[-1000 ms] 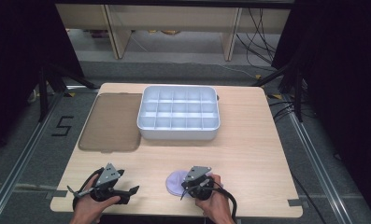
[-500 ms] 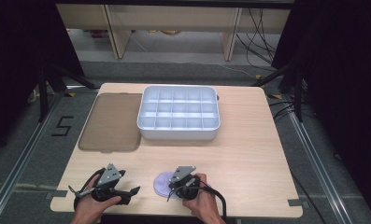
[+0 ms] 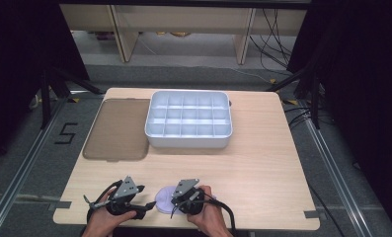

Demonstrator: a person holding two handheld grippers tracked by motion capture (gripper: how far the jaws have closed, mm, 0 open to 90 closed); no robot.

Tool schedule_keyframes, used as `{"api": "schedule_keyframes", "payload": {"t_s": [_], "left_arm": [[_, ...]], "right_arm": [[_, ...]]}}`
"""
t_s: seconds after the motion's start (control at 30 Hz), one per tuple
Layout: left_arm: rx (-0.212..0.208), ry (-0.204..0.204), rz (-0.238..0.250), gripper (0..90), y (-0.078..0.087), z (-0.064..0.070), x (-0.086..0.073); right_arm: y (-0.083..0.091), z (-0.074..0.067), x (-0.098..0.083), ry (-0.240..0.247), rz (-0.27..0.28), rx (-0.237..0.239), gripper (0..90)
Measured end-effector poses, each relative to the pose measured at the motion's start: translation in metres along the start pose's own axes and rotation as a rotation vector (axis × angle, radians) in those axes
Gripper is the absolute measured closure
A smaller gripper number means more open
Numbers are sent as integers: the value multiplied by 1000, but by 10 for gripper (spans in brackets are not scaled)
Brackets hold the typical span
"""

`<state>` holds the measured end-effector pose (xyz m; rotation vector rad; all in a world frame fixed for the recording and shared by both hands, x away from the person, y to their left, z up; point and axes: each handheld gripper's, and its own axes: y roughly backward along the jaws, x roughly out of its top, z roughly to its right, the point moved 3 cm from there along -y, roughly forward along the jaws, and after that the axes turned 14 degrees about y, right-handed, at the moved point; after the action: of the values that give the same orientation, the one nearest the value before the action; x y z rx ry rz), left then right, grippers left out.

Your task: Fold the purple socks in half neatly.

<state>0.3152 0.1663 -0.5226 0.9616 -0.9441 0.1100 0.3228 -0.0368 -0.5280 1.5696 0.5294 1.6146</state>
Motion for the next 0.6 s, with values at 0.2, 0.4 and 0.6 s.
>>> {"api": "schedule_keyframes", "payload": {"t_s": [0.2, 0.4, 0.6], "left_arm": [[-36, 4, -30, 391, -12, 7, 2], [-39, -58, -47, 501, -21, 15, 3], [-44, -95, -79, 765, -27, 23, 2]], "right_arm": [[0, 0, 0, 6, 8, 13, 900], [0, 0, 0, 5, 6, 13, 888], [16, 5, -1, -46, 37, -41, 831]]}}
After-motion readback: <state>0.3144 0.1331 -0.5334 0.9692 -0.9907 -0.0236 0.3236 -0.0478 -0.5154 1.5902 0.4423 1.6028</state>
